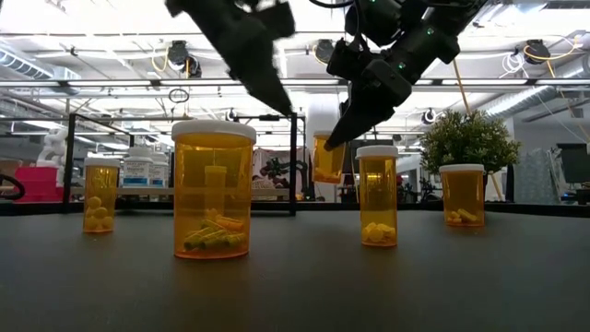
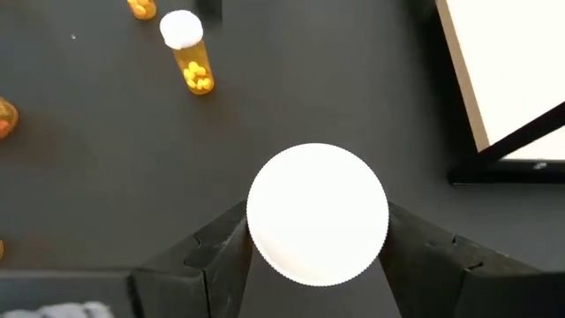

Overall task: Pick and place medicine bottles onto shelf by color
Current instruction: Put the large orange pill bottle on the shelf

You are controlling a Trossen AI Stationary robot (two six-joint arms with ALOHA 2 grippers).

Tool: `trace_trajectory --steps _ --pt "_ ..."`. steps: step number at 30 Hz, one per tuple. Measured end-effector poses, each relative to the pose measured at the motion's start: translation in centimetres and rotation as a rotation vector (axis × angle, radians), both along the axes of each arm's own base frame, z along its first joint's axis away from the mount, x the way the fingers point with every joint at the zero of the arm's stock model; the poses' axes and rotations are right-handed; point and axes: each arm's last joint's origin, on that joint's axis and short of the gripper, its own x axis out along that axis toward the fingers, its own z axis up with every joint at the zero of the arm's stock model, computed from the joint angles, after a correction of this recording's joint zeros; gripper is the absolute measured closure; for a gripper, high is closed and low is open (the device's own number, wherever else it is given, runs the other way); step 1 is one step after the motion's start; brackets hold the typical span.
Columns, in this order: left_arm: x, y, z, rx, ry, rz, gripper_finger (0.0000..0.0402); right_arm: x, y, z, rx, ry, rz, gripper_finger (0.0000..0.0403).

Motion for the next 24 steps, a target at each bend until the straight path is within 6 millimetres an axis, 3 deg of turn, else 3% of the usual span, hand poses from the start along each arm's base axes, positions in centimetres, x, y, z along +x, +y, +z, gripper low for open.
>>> trace_trajectory --steps 5,9,24 --pt "2.5 0.1 -1.2 0.024 0.013 -0.025 0.0107 0.0 0.0 -0.1 -0.017 0.006 0.017 0.0188" --pt "3.3 0.3 -1.7 0.049 0.020 -0.027 0.0107 0.0 0.0 -0.1 -0.020 0.006 0.022 0.0188" --pt "3.5 0.4 -1.7 0.053 0.010 -0.029 0.0107 0.4 0.0 0.4 -0.041 -0.057 0.038 0.0188"
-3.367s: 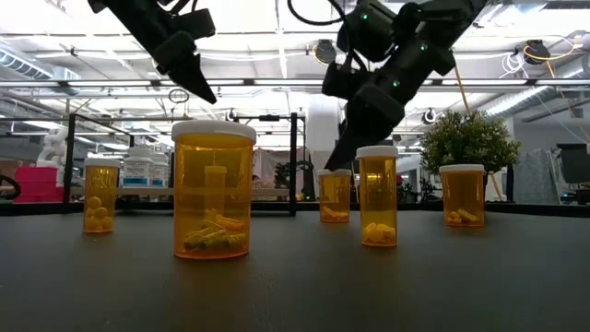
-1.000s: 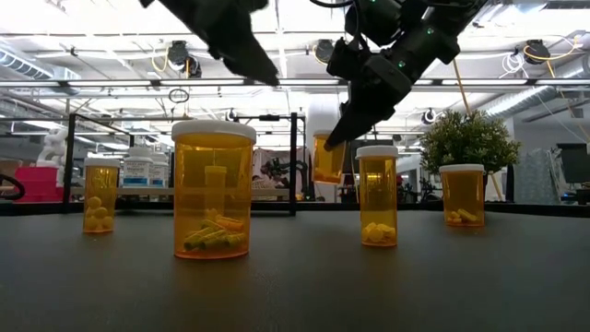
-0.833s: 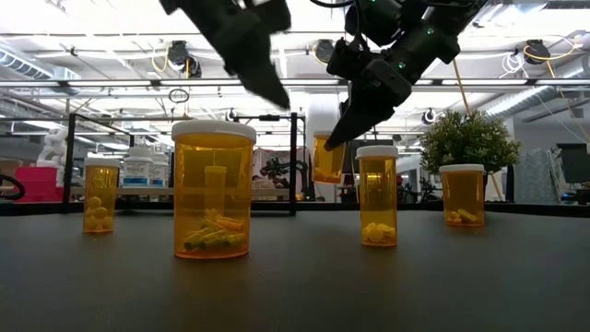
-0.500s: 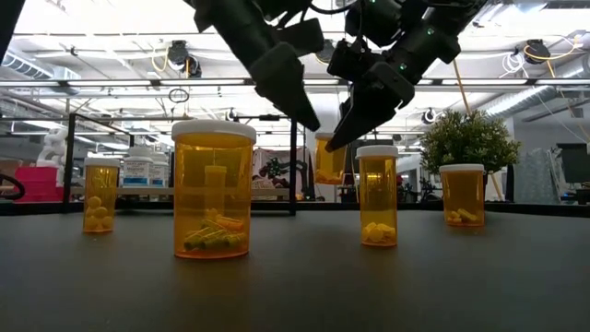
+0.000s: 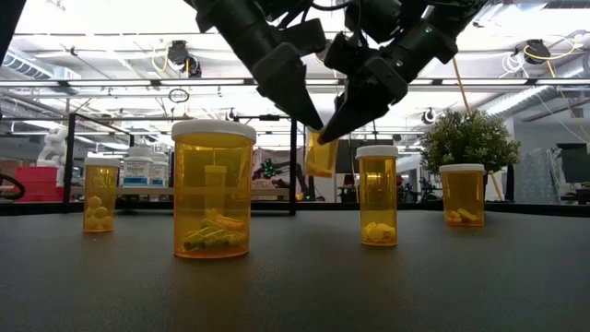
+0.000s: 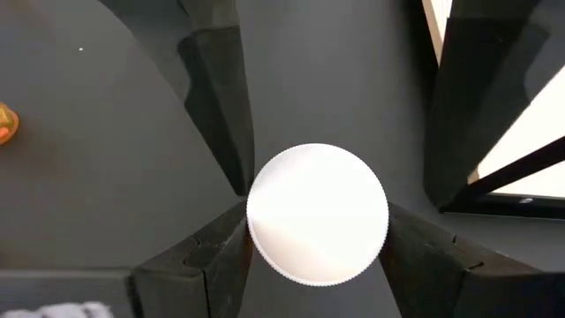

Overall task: Pick and place medicine bottles onto shelf by color
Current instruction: Put the large orange pill bottle on the shelf

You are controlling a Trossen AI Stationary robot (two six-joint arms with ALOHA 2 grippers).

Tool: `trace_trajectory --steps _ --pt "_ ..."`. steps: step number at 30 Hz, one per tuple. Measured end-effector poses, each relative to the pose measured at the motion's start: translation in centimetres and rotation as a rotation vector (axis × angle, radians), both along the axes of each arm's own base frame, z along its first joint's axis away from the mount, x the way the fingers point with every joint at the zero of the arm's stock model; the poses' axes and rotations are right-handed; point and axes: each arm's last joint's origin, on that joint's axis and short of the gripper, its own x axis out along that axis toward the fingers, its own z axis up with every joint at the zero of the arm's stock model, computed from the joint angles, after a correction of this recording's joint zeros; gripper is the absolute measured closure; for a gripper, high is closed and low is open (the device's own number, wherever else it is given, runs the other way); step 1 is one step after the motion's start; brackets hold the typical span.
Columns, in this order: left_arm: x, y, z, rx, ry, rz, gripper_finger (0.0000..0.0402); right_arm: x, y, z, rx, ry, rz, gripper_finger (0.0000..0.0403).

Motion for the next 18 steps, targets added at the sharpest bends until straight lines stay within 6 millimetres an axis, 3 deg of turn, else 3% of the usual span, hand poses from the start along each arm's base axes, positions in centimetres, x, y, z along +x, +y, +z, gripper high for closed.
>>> trace_trajectory --steps 12,18 --pt "-0.1 0.2 -0.1 -0.003 0.009 0.005 0.0108 0.0 0.2 0.0 -0.009 -0.004 0.006 0.0188" --pt "0.2 0.8 -1.3 -0.007 0.046 0.020 0.0108 0.0 0.1 -0.1 -0.013 0.005 -0.002 0.0188"
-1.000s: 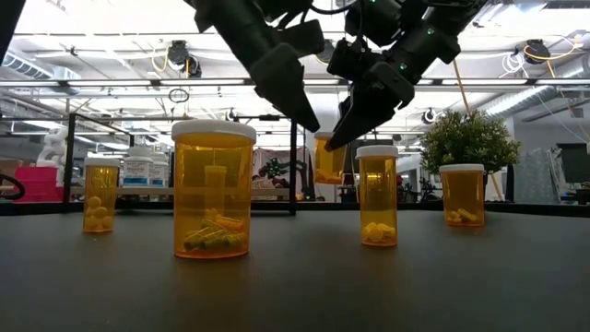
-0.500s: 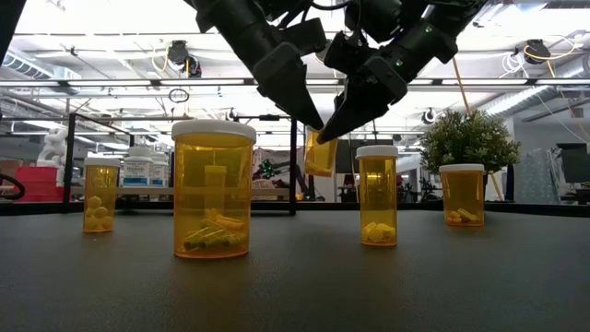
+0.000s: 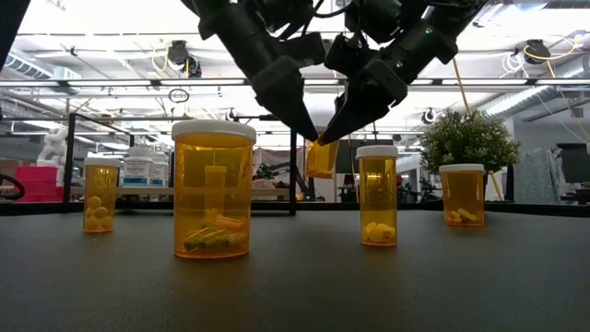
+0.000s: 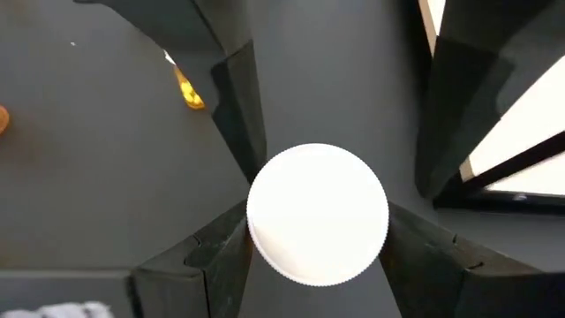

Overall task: Pick and place medicine bottles onto shelf by color
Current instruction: Put the large orange pill bottle on the shelf

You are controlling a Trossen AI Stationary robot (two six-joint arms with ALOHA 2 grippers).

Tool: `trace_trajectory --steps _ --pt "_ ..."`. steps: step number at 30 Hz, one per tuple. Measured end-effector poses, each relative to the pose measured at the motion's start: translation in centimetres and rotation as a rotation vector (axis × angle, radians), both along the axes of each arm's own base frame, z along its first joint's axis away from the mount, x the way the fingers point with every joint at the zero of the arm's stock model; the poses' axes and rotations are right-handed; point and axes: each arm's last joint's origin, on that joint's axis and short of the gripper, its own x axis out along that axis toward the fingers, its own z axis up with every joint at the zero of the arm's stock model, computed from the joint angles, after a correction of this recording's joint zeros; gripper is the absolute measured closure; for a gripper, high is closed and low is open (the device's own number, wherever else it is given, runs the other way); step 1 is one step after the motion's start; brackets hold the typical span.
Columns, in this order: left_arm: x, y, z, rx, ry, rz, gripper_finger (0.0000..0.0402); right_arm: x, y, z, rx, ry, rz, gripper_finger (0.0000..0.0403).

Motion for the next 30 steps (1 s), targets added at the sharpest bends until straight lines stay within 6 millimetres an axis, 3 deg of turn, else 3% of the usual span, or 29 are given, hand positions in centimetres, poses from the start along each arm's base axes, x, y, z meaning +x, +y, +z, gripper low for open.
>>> trace_trajectory --steps 11,23,30 --pt "0.40 0.07 -0.08 0.022 -0.029 -0.016 0.0110 -0.10 -0.11 -0.12 -0.032 0.014 -0.022 0.0188" --pt "0.41 -0.01 -0.12 0.040 -0.023 -0.051 0.0213 -0.09 -0.13 -0.11 -0.038 0.012 -0.022 0.0188" --pt "0.41 0.00 -0.14 0.045 -0.021 -0.051 0.0211 -0.10 -0.12 -0.12 -0.037 0.013 -0.021 0.0188"
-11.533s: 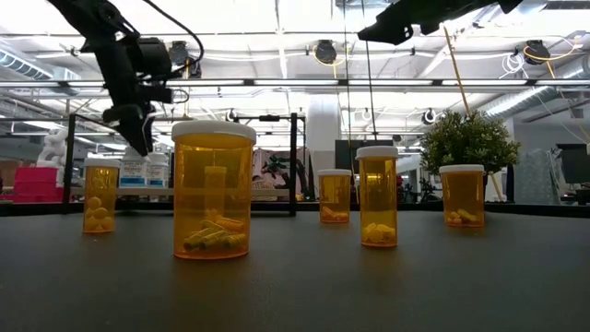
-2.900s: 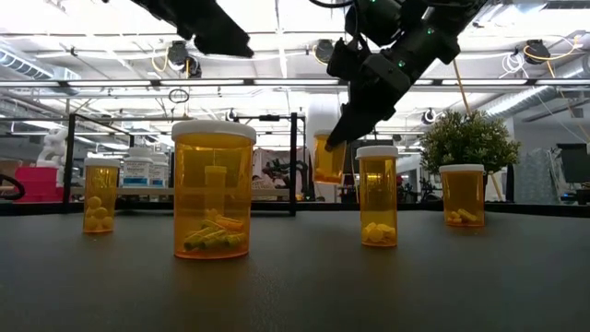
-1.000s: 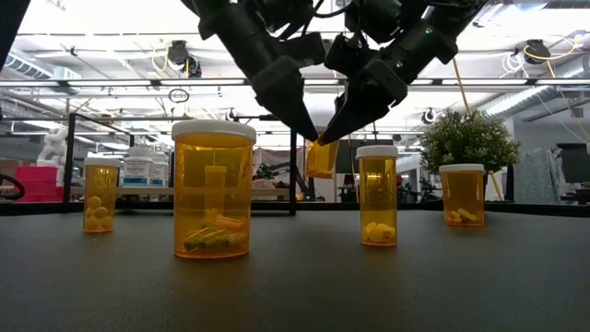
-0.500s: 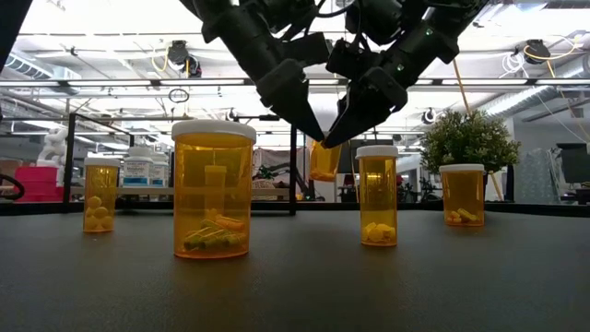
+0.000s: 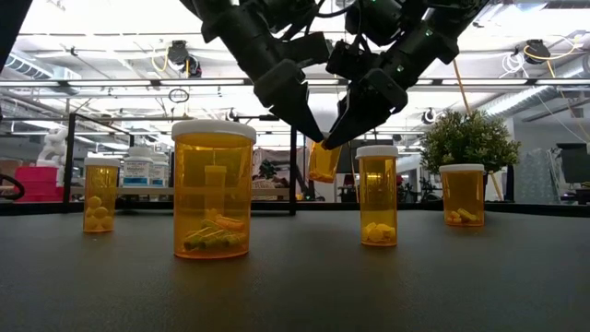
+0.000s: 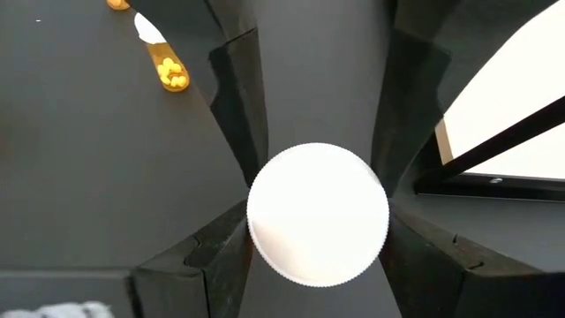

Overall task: Pick and place medicine bottles onto shelf by color
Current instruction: Put the large orange pill bottle on the shelf

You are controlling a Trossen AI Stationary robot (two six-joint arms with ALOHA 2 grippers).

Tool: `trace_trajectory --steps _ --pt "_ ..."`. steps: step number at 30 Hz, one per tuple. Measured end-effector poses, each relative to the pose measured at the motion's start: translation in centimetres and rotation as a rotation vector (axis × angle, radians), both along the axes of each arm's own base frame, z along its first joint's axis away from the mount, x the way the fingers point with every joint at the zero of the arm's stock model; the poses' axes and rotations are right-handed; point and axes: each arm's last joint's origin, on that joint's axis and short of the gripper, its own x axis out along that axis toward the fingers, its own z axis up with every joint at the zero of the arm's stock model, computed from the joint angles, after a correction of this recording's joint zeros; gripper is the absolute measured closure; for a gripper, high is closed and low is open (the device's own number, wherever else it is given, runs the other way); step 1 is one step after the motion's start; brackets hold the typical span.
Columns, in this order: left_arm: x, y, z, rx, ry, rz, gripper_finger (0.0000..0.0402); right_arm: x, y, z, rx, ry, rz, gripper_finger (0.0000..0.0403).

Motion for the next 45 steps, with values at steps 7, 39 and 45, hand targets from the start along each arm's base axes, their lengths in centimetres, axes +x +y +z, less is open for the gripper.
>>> trace_trajectory --steps 7,39,45 --pt "0.0 0.0 0.0 0.008 0.002 -0.009 0.0216 0.0 0.0 0.0 0.000 0.000 0.000 0.0188" --pt "-1.4 0.0 -1.1 -0.060 0.177 0.072 0.0113 -0.5 0.1 -0.4 0.028 0.082 -0.007 0.0192" --pt "-1.6 0.0 -1.2 -0.078 0.191 0.111 0.0124 -1.0 0.2 -1.1 0.068 0.117 -0.045 0.0184"
